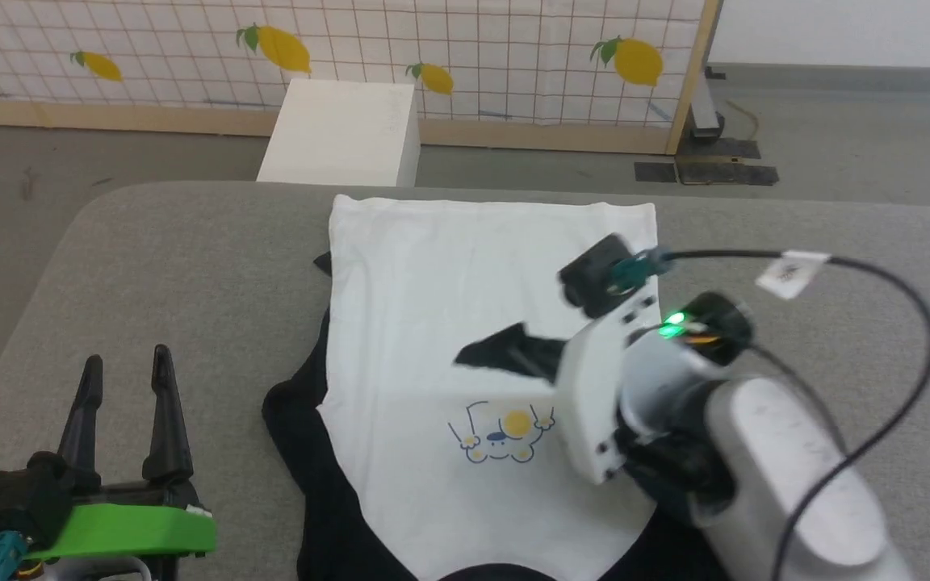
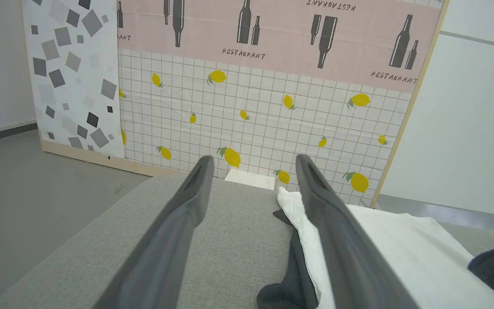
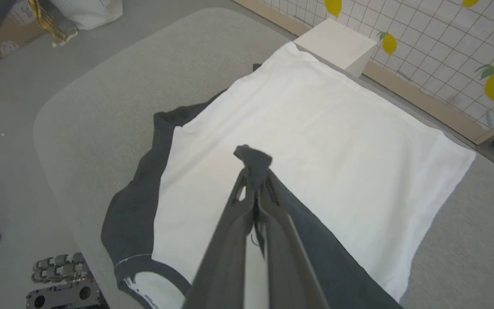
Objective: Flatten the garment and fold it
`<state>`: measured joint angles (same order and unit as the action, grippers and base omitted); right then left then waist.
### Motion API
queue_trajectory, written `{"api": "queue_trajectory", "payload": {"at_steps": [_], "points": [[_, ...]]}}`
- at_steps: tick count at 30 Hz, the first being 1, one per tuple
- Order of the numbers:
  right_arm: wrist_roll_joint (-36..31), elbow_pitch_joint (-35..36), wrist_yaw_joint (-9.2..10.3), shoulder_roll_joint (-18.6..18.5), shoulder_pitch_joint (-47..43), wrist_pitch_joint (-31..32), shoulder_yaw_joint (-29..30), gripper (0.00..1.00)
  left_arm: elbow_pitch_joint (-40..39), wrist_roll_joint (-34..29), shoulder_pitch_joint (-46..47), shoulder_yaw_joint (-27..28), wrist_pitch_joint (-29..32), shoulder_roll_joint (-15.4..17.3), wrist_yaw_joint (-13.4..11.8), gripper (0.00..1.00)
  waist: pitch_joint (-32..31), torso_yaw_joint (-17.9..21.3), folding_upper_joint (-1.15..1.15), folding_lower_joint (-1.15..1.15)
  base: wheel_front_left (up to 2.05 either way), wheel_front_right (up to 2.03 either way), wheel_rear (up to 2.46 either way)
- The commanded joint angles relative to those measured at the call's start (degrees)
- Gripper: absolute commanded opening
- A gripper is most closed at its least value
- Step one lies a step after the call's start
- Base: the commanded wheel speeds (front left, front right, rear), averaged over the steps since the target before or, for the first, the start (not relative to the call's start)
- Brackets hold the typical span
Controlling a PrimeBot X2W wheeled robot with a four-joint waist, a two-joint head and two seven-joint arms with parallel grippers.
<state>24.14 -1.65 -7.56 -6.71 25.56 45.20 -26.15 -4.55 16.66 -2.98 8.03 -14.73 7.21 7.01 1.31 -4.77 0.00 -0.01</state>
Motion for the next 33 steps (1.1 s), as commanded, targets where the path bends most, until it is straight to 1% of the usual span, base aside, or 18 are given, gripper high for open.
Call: {"api": "queue_trajectory", "payload": {"at_steps": [1, 3, 4, 8, 12, 16, 20, 21, 22, 26, 29, 31, 33], "points": [[0.5, -2.0, 0.08, 1.1, 0.6, -1.8, -0.9, 0.00, 0.0, 0.3, -0.6, -0.3, -0.1, -0.2, -0.1, 1.00, 0.7, -0.7, 0.00, 0.01, 0.00, 0.00, 0.00], [0.8, -5.5, 0.08, 2.4, 1.4, -4.0, -3.1, 0.00, 0.1, 0.4, -0.4, -0.5, -0.1, -0.2, -0.2, 1.00, 1.4, -1.3, 0.00, 0.01, 0.00, 0.00, 0.00], [1.5, -8.7, 0.08, 3.2, 2.2, -6.4, -4.8, 0.00, 0.3, 0.5, 0.0, -0.7, -0.1, -0.2, -0.2, 1.00, 2.2, -2.1, 0.00, 0.01, 0.00, 0.00, 0.00], [3.7, -14.1, 0.08, 3.8, 3.6, -9.3, -9.9, 0.00, 0.9, 1.0, 0.9, -1.3, -0.2, -0.4, -0.1, 1.00, 3.8, -3.7, 0.00, 0.01, 0.00, 0.00, 0.00], [8.4, -17.4, 0.08, 3.8, 4.2, -11.7, -16.2, 0.00, 1.8, 1.5, 1.7, -2.1, -0.2, -0.5, 0.0, 1.00, 5.0, -5.3, 0.00, 0.01, 0.00, 0.00, 0.00], [11.6, -20.2, 0.08, 3.8, 4.4, -12.7, -21.4, 0.00, 2.7, 1.7, 2.1, -2.5, -0.2, -0.5, 0.1, 1.00, 5.6, -6.1, 0.00, 0.01, 0.00, 0.00, 0.00], [12.9, -23.4, 0.08, 3.8, 4.9, -14.2, -24.4, 0.00, 3.1, 1.9, 2.3, -2.7, -0.3, -0.5, 0.2, 1.00, 5.8, -6.5, 0.00, 0.01, 0.00, 0.00, 0.00], [13.5, -23.8, 0.08, 3.8, 4.9, -14.8, -24.5, 0.09, 3.2, 1.9, 2.4, -2.7, -0.3, -0.5, 0.2, 1.00, 5.9, -6.5, 0.00, 0.01, 0.00, 0.00, 0.00], [14.2, -24.2, 0.08, 3.8, 5.1, -15.4, -24.9, 1.00, 3.2, 1.9, 2.4, -2.7, -0.3, -0.5, 0.2, 1.00, 5.8, -6.4, 0.00, 0.01, 0.00, 0.00, 0.00], [20.4, -23.6, 0.08, 3.8, 5.9, -17.2, -24.2, 1.00, 3.6, 2.0, 2.2, -2.6, -0.3, -0.3, 0.3, 1.00, 5.4, -5.5, 0.00, 0.01, 0.00, 0.00, 0.00], [23.9, -22.6, 0.08, 3.8, 7.9, -20.4, -21.3, 1.00, 3.8, 2.1, 1.8, -2.5, -0.3, -0.1, 0.3, 1.00, 4.9, -4.4, 0.00, 0.01, 0.00, 0.00, 0.00], [24.6, -22.3, 0.08, 3.8, 9.3, -22.9, -18.5, 1.00, 3.9, 2.1, 1.6, -2.4, -0.3, 0.0, 0.3, 1.00, 4.6, -3.4, 0.00, 0.01, 0.00, 0.00, 0.00], [22.9, -22.8, 0.08, 3.8, 10.9, -26.1, -14.7, 1.00, 3.9, 2.1, 1.3, -2.2, -0.3, 0.0, 0.2, 1.00, 4.3, -2.4, 0.00, 0.01, 0.00, 0.00, 0.00]]}}
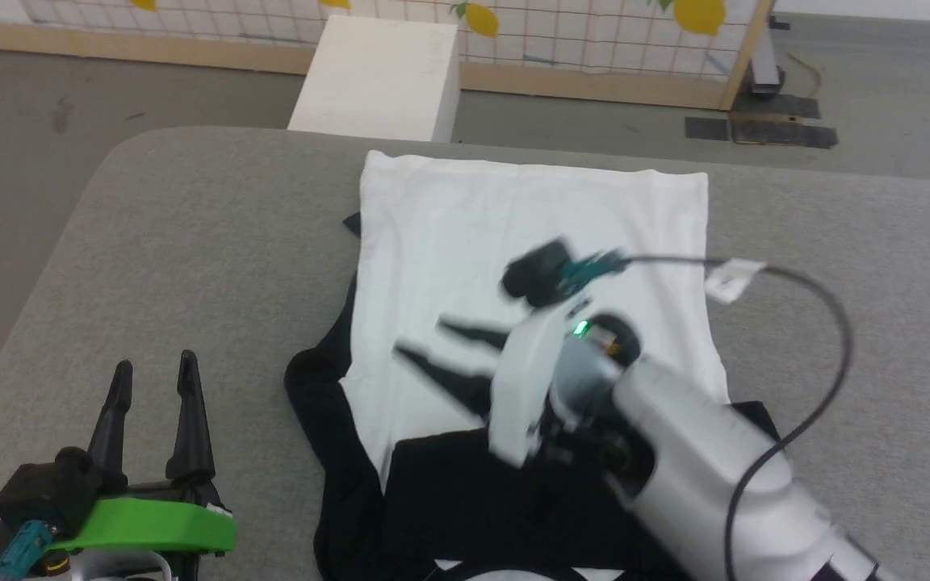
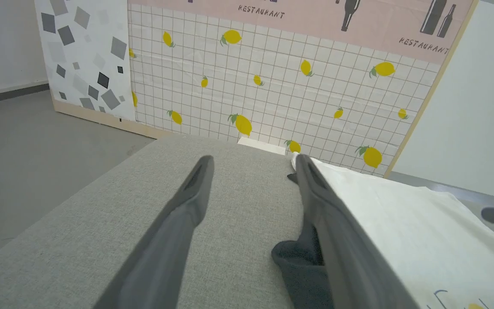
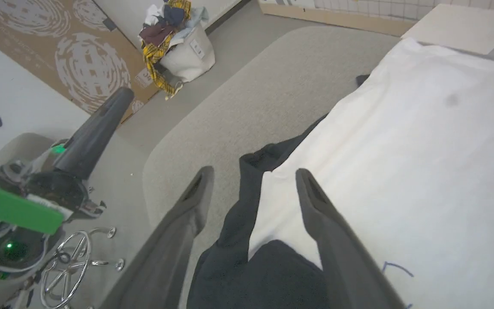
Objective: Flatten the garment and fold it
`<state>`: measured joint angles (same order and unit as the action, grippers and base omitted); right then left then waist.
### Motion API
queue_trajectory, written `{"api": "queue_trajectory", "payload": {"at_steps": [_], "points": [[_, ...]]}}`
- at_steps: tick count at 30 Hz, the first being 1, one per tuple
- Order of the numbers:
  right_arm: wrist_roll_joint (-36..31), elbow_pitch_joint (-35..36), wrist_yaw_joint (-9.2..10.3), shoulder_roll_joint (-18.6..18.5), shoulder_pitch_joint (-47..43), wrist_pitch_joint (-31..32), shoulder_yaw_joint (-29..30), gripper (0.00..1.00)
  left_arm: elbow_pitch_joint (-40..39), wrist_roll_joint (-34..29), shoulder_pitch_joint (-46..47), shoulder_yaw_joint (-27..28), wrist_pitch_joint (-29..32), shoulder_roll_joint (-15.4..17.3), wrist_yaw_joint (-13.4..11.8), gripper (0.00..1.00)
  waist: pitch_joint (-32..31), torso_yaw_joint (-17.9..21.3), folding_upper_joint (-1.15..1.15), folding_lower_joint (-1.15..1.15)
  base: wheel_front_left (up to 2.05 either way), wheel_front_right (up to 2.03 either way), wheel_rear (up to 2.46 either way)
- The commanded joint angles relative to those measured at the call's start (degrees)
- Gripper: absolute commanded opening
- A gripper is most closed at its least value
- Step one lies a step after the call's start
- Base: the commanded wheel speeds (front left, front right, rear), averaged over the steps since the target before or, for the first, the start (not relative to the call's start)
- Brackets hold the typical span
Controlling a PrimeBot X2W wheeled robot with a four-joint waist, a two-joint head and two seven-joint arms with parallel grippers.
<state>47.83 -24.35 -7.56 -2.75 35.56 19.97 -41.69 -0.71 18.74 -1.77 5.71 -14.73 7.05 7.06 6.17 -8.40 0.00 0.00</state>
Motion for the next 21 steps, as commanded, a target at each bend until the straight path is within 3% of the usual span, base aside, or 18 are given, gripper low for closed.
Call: {"api": "queue_trajectory", "payload": {"at_steps": [1, 9, 17, 21], "points": [[-2.0, -0.3, 0.08, -0.1, 1.4, -2.3, 2.8, 1.00, 0.1, 0.1, 0.0, 0.2, -0.3, 0.2, 0.2, 1.00, -0.6, 1.6, 0.00, 0.00, 0.00, 0.00, 0.00], [-13.2, 1.7, 0.08, -3.0, -0.6, -10.9, 24.9, 1.00, 0.3, 0.6, 0.0, 0.2, -0.3, 0.4, 0.0, 1.00, -0.5, 4.6, 0.00, 0.00, 0.00, 0.00, 0.00], [-21.2, 12.8, 0.08, -2.8, -10.9, -6.0, 44.6, 1.00, 1.5, 2.6, 2.7, -0.4, 1.4, 1.1, 0.1, 1.00, 1.7, 6.0, 0.00, 0.00, 0.00, 0.00, 0.00], [-23.4, 20.3, 0.08, -1.2, -14.1, -2.2, 50.8, 1.00, 3.1, 6.1, 9.7, -1.9, 5.2, 3.9, 0.3, 1.00, 4.7, 6.0, 0.00, 0.00, 0.00, 0.00, 0.00]]}}
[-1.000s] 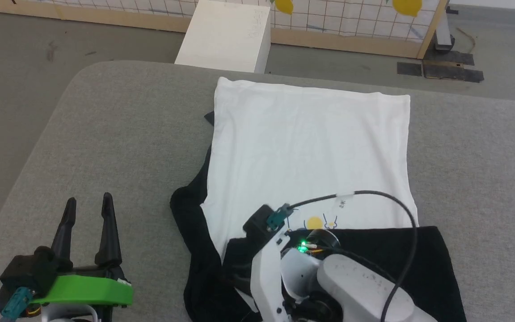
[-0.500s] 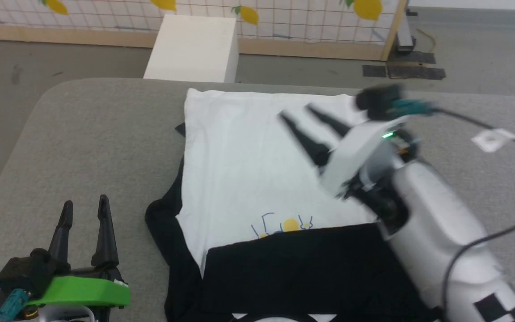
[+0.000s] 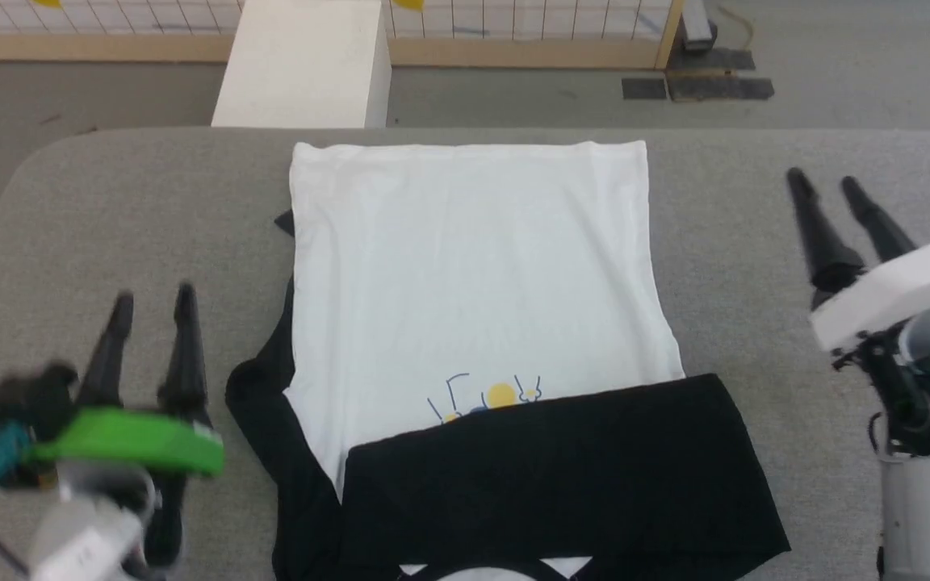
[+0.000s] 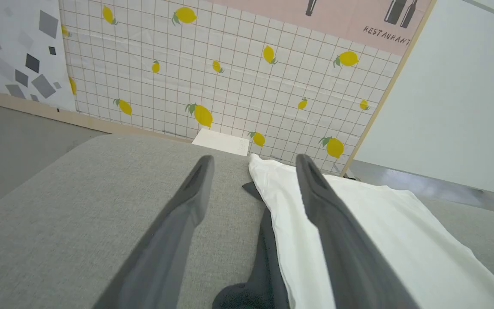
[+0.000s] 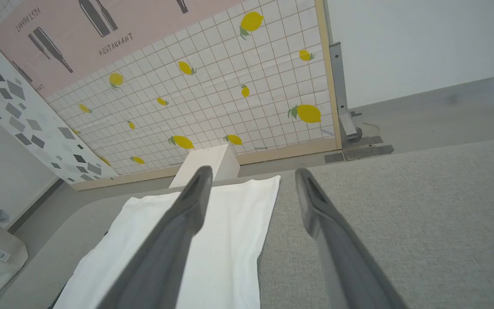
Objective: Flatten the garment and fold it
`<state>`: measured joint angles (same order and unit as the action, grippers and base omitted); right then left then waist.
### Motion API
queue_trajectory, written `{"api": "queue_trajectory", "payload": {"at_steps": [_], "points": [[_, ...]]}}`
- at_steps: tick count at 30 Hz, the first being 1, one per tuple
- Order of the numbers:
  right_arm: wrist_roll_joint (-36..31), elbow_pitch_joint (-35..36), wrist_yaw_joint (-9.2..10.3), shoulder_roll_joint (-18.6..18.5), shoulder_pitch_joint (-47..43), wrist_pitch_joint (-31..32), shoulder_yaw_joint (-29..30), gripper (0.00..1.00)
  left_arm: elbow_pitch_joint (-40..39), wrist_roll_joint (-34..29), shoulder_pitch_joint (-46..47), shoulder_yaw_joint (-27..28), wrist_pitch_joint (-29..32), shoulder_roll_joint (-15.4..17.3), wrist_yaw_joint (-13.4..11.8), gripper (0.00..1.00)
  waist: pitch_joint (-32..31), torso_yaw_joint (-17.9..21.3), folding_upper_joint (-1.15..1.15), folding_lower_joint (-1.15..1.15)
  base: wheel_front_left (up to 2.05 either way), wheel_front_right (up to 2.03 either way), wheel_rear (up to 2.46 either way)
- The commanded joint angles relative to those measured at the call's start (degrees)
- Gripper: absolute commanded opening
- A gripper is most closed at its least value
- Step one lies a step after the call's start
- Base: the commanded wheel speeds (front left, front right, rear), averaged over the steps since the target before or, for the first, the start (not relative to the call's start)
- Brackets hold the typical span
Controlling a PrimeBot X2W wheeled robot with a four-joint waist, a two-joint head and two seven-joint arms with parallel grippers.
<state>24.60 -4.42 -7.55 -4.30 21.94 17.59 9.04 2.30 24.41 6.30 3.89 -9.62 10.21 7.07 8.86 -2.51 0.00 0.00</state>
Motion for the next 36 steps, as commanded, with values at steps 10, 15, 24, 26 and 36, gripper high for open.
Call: {"api": "queue_trajectory", "payload": {"at_steps": [10, 15, 24, 26, 36], "points": [[0.3, 12.4, 0.06, 1.4, -1.7, 3.6, 5.8, 1.00, 14.1, 16.7, 29.2, -5.8, 24.7, 12.6, 0.4, 1.00, 14.7, 1.6, 0.00, 0.00, 0.00, 0.00, 0.00], [1.1, 13.8, 0.06, 1.4, -0.9, 2.7, 5.7, 1.00, 20.8, 18.7, 39.3, -8.6, 38.8, 16.5, 0.0, 1.00, 19.5, 3.2, 0.00, 0.00, 0.00, 0.00, 0.00], [1.6, 14.9, 0.06, 1.4, -1.6, 1.4, 7.9, 1.00, 24.8, 17.8, 47.5, -14.1, 55.3, 18.1, -2.8, 1.00, 23.5, 3.9, 0.00, 0.00, 0.00, 0.00, 0.00], [1.7, 15.0, 0.06, 1.4, -1.7, 1.3, 8.0, 1.00, 24.8, 17.0, 48.3, -15.2, 57.2, 18.5, -3.4, 1.00, 24.0, 3.9, 0.00, 0.00, 0.00, 0.00, 0.00], [2.0, 15.7, 0.06, 1.4, -1.4, 1.1, 8.0, 1.00, 25.3, 15.7, 47.7, -17.7, 60.8, 19.2, -4.3, 1.00, 25.0, 4.0, 0.00, 0.00, 0.00, 0.00, 0.00]]}}
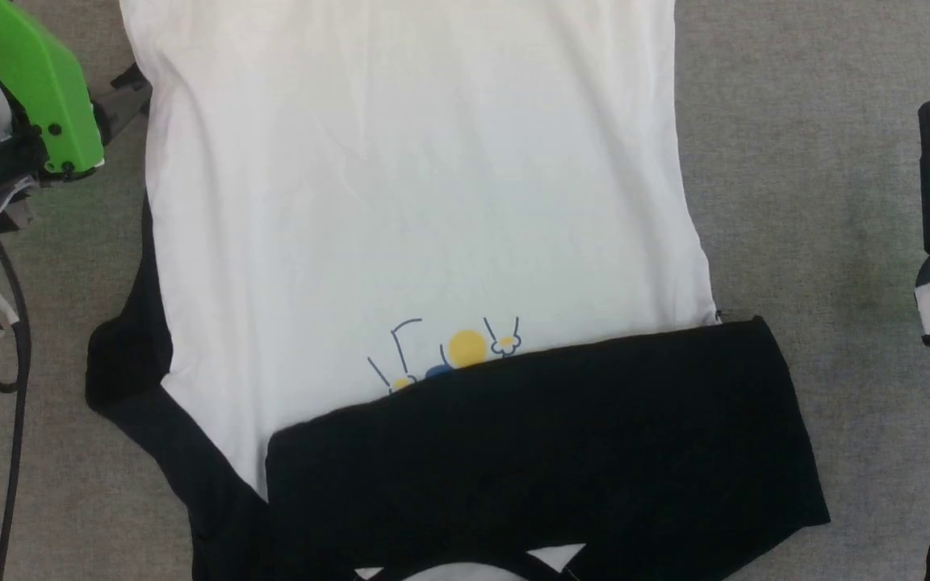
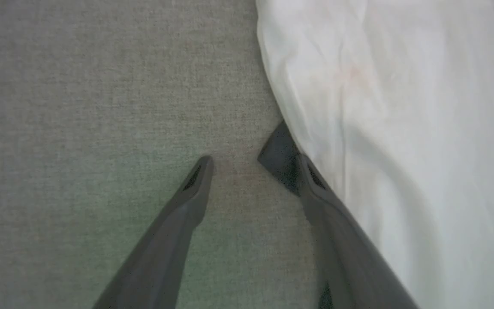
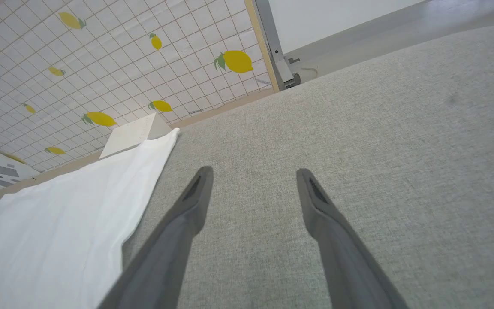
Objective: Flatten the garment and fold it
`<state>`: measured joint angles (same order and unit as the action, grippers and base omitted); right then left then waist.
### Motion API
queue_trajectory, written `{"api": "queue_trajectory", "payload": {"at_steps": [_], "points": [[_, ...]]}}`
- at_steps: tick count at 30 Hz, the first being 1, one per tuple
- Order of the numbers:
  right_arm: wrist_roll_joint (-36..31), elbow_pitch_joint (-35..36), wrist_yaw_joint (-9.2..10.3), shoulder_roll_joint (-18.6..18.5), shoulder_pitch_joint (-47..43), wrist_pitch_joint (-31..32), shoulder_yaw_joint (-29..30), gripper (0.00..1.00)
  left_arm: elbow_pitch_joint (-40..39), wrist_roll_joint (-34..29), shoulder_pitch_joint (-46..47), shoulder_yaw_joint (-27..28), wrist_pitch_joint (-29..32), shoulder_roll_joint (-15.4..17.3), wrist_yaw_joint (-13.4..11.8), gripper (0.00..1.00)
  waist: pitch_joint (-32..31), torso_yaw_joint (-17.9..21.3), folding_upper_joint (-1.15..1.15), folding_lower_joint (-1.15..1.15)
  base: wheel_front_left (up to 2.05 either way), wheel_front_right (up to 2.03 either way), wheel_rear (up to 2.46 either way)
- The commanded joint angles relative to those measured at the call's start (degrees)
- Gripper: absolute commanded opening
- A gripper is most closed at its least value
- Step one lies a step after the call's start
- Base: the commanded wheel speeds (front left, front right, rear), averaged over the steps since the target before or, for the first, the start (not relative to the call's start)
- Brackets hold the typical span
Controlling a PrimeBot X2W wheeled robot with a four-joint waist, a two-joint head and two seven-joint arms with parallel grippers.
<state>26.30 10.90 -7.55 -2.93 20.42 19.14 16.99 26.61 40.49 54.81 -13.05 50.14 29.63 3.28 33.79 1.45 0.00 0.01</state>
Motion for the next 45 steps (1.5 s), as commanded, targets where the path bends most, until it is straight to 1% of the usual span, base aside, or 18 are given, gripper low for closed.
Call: {"api": "queue_trajectory", "payload": {"at_steps": [1, 2, 3, 4, 11, 19, 20, 22, 28, 33, 38, 41, 45], "points": [[0.3, 0.4, 0.06, 0.0, 0.1, -0.4, 0.2, 1.00, 1.0, -0.1, -1.0, -0.8, 1.5, -0.4, -0.7, 1.00, 0.1, 0.0, 0.00, -0.01, 0.00, 0.00, 0.00], [0.3, 0.4, 0.06, 0.0, 0.0, -0.5, 0.3, 1.00, 1.1, 0.2, -1.2, -0.9, 2.2, -0.6, -0.9, 0.55, 0.1, 0.0, 0.00, -0.01, 0.00, 0.00, 0.00], [0.3, 0.4, 0.06, 0.0, 0.0, -0.5, 0.3, 1.00, 1.1, 0.6, -1.3, -0.9, 2.7, -0.7, -1.0, 0.31, 0.1, 0.0, 0.00, -0.01, 0.00, 0.00, 0.00], [0.3, 0.4, 0.06, 0.0, -0.1, -0.5, 0.4, 1.00, 0.9, 1.0, -1.4, -0.7, 3.0, -0.8, -1.0, 0.00, 0.2, 0.1, 0.00, -0.01, 0.00, 0.00, 0.00], [-0.1, 0.6, 0.06, 0.0, 0.1, -0.2, 1.1, 1.00, -0.3, 2.9, -1.8, 0.3, 2.6, -1.4, -1.1, 0.00, 0.0, -0.3, 0.00, -0.01, 0.00, 0.00, 0.00], [-0.8, -0.8, 0.06, 0.0, 0.1, 0.3, 1.0, 1.00, -0.5, 6.1, -2.2, 3.8, -2.5, -3.0, -0.7, 0.00, -3.5, -2.3, 0.00, -0.01, 0.00, 0.00, 0.00], [-1.3, -1.3, 0.06, 0.0, 0.0, 0.7, 1.0, 1.00, -0.2, 7.3, -2.7, 5.5, -4.7, -3.3, -0.6, 0.00, -5.7, -3.3, 0.00, -0.01, 0.00, 0.00, 0.00], [-1.5, -1.7, 0.06, 0.0, -0.2, 1.1, 1.0, 1.00, 0.3, 8.0, -3.3, 6.6, -6.2, -3.4, -0.7, 0.00, -7.2, -4.1, 0.00, -0.01, 0.00, 0.00, 0.00], [-1.8, -2.4, 0.06, 0.0, -1.0, 2.1, 1.0, 1.00, 1.8, 8.7, -5.8, 9.9, -10.6, -1.8, -1.1, 0.00, -11.6, -6.3, 0.00, -0.01, 0.00, 0.00, 0.00], [-1.9, -3.0, 0.06, 0.0, -1.9, 2.8, 1.0, 1.00, 3.7, 9.7, -8.5, 14.1, -14.8, 0.2, -2.3, 0.00, -14.6, -7.8, 0.00, -0.01, 0.00, 0.00, 0.00], [-1.8, -3.5, 0.06, 0.0, -2.7, 3.1, 1.3, 1.00, 5.1, 10.5, -11.0, 17.5, -18.1, 2.3, -2.9, 0.00, -17.1, -8.8, 0.00, -0.01, 0.00, 0.00, 0.00], [-1.6, -3.9, 0.06, 0.0, -3.4, 3.2, 1.4, 1.00, 5.5, 11.2, -12.3, 18.8, -18.8, 3.2, -2.5, 0.00, -19.0, -9.2, 0.00, -0.01, 0.00, 0.00, 0.00], [-1.4, -4.7, 0.06, 0.0, -4.6, 3.3, 2.0, 1.00, 4.0, 11.4, -13.3, 18.5, -18.7, 3.5, -0.9, 0.00, -21.7, -9.7, 0.00, -0.01, 0.00, 0.00, 0.00]]}}
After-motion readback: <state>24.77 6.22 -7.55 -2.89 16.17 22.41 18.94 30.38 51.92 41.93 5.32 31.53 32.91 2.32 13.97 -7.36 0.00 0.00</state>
